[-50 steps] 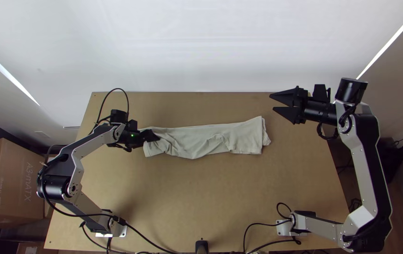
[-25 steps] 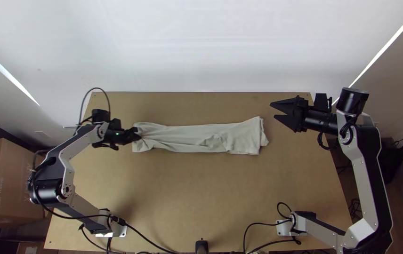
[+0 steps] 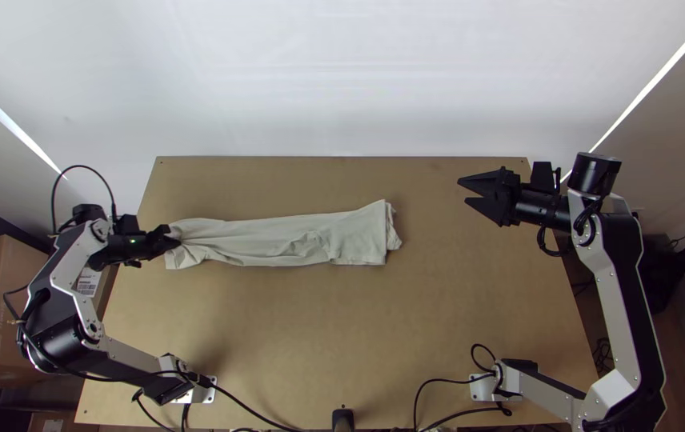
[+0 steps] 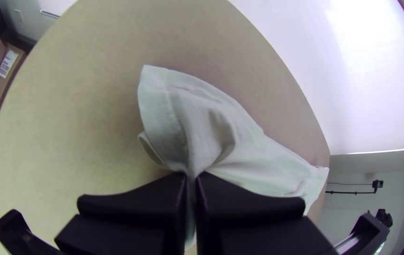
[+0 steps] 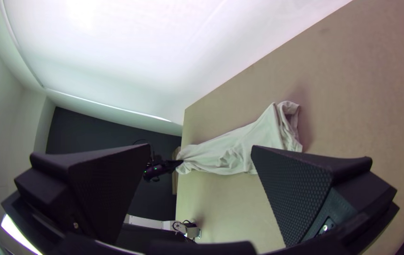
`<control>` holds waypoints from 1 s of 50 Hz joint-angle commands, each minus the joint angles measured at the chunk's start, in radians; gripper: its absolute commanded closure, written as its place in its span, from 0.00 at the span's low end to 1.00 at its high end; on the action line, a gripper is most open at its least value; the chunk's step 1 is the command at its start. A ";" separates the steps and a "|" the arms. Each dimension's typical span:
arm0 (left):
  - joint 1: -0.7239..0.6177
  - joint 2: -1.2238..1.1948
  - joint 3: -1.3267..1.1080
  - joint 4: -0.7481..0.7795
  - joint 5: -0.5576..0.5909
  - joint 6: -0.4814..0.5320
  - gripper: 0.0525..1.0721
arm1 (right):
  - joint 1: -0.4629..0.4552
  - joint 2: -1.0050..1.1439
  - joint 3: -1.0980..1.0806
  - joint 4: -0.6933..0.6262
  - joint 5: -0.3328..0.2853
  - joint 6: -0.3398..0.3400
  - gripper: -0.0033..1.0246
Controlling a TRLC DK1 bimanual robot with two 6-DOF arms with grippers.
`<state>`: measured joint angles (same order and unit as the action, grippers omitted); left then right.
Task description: Fold the t-shirt
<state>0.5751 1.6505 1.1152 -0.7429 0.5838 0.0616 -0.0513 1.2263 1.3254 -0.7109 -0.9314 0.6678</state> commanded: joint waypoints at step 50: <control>-0.908 -0.026 0.583 -0.141 -0.093 -0.416 0.97 | -0.107 0.010 -0.058 0.013 0.022 -0.036 0.04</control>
<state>-0.2775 1.5539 1.6501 -0.8837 0.5091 -0.3206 -0.1520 1.2369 1.2816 -0.7033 -0.9237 0.6418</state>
